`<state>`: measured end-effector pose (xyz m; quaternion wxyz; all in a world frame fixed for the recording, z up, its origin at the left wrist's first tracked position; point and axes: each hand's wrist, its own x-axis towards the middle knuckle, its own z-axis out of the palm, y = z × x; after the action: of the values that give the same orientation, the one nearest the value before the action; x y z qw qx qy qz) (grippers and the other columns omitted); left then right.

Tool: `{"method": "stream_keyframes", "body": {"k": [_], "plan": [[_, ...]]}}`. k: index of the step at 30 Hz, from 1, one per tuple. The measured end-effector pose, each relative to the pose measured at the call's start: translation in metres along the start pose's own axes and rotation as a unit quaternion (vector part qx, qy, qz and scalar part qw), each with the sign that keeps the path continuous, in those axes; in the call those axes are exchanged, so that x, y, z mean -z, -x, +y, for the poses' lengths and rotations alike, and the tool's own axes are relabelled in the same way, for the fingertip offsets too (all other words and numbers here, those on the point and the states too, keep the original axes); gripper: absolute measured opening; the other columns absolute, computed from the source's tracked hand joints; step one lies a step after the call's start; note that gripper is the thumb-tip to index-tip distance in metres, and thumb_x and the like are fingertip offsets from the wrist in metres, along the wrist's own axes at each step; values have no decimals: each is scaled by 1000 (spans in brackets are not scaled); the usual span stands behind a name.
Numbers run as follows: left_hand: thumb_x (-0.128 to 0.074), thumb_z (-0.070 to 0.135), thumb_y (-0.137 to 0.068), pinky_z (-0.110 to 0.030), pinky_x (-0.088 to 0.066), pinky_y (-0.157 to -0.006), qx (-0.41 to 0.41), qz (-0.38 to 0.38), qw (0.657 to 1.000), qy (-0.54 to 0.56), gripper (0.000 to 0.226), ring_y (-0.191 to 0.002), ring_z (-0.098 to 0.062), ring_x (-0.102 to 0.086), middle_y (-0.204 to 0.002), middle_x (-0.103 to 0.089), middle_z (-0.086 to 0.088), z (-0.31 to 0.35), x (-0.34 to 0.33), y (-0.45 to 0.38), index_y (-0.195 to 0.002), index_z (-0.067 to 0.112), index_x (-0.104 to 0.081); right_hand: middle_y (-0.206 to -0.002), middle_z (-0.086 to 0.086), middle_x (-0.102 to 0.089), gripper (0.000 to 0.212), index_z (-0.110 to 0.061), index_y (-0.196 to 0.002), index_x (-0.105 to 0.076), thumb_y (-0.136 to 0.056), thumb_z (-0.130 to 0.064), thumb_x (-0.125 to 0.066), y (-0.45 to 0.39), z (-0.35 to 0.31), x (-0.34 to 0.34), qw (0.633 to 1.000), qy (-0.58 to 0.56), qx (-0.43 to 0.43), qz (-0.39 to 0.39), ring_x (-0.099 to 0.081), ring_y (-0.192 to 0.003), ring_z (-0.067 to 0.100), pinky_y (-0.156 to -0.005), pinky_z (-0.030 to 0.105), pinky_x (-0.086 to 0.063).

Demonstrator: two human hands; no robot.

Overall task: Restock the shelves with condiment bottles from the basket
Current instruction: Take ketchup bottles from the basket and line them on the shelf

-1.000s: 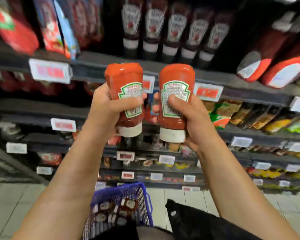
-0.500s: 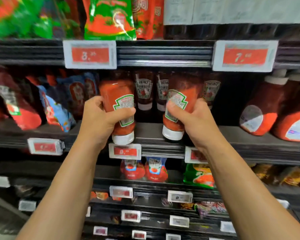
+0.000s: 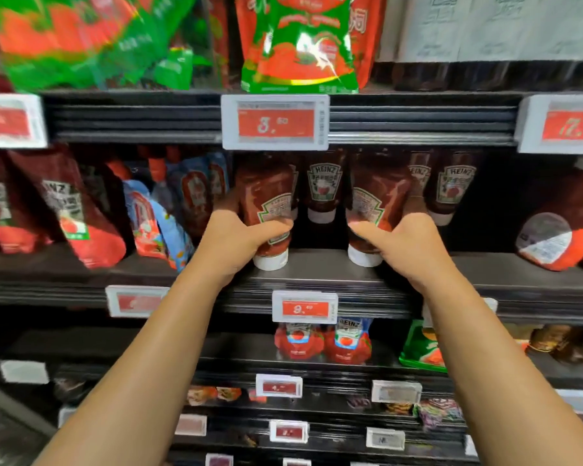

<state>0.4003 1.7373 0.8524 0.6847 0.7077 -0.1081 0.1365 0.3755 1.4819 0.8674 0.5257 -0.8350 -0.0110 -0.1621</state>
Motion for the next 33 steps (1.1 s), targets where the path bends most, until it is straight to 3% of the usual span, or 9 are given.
{"method": "stream_keyframes", "body": {"k": [2,5,8,12,16,19,21,28,33], "plan": [[-90,39,-57,-15,-55,-72,3,-20,1000,-24,65,-91,-9,-75,-97,-78,9,-7,6,3,-114,16,-70,-90,-12,-68,40,-25,-91,-58,-74,-47,-87,15,-6,7,996,54,32,66,-68,-87,14,-71,24,-50],[-85,41,-69,-22,-56,-82,16,-37,999,14,69,-103,-14,-72,-109,-77,4,-16,12,8,-127,13,-60,-104,-7,-60,49,-32,-115,-50,-78,-46,-79,53,-26,2,969,98,143,177,-61,-92,10,-76,16,-45],[-72,34,-78,-34,-55,-94,42,-85,987,131,53,-113,-22,-68,-116,-74,-8,-13,12,7,-124,7,-67,-100,-12,-59,39,-38,-116,-53,-83,-40,-72,77,-48,-29,972,50,210,91,-61,-91,9,-77,14,-48],[-50,19,-79,-31,-51,-91,93,-67,964,240,33,-98,-18,-66,-100,-73,-4,-7,9,8,-101,7,-70,-109,-9,-59,45,-33,-123,-52,-84,-39,-74,62,-58,-75,989,26,144,-26,-59,-94,5,-79,27,-56],[-47,11,-66,-43,-45,-99,83,-48,977,193,39,-100,-32,-53,-104,-55,-20,-7,13,6,-102,-1,-58,-119,-7,-54,79,-36,-133,-40,-70,-44,-86,51,-47,-98,991,39,114,-60,-58,-94,0,-80,28,-58],[-56,13,-64,-39,-56,-92,27,-85,986,142,46,-104,-26,-68,-107,-73,-11,-8,15,7,-107,18,-74,-121,-3,-56,92,-35,-138,-37,-64,-45,-89,47,-40,-104,991,35,113,-59,-60,-102,7,-87,36,-58],[-60,15,-64,-35,-57,-86,14,-75,991,114,58,-107,-26,-70,-110,-75,-9,-9,16,8,-121,23,-66,-121,-1,-58,96,-32,-141,-35,-63,-46,-90,43,-39,-106,990,44,116,-64,-61,-109,13,-91,38,-57],[-83,17,-65,-34,-58,-88,-16,-16,1000,11,66,-107,-19,-71,-112,-74,-1,-13,19,13,-124,32,-58,-109,0,-67,89,-20,-136,-44,-66,-55,-86,28,-42,-111,985,105,120,-69,-67,-98,18,-78,32,-59],[-88,29,-66,-28,-59,-84,9,-1,1000,-23,62,-102,-13,-72,-108,-76,5,-7,16,15,-122,24,-61,-99,-16,-64,73,-27,-127,-49,-69,-48,-88,19,-37,-103,987,90,88,-104,-63,-84,5,-61,6,-42]]}}
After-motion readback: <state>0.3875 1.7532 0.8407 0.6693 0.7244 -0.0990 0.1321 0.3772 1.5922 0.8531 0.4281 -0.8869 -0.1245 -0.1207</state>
